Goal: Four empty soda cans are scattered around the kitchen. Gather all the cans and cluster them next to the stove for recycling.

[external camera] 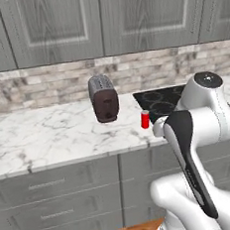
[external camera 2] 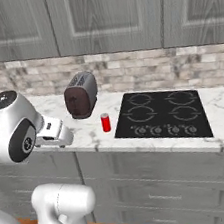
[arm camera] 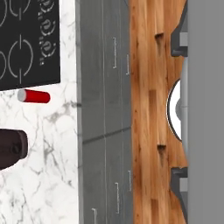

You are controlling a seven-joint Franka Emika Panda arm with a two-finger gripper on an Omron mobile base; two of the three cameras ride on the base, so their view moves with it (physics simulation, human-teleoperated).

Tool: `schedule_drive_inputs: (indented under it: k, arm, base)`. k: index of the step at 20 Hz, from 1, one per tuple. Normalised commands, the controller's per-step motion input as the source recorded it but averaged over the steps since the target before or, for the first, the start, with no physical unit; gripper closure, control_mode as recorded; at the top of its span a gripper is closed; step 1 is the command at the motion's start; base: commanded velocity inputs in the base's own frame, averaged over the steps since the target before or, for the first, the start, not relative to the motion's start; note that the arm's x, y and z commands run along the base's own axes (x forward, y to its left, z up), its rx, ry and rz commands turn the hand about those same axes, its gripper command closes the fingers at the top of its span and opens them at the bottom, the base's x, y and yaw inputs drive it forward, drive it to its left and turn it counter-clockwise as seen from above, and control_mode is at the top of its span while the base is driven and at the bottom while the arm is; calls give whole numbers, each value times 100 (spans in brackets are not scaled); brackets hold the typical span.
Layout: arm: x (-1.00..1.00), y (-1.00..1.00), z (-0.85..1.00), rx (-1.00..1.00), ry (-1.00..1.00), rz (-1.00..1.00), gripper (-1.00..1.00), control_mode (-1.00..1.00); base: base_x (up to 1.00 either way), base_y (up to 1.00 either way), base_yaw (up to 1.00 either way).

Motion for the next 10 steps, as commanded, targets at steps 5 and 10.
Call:
schedule_drive_inputs:
  k: [5, 10]
  arm:
    - [0, 0, 0, 0, 0, 0, -100, 100]
    - [0, 0, 0, 0, 0, 0, -100, 100]
  base:
    - [-73, 8, 0]
    - [-66, 16, 0]
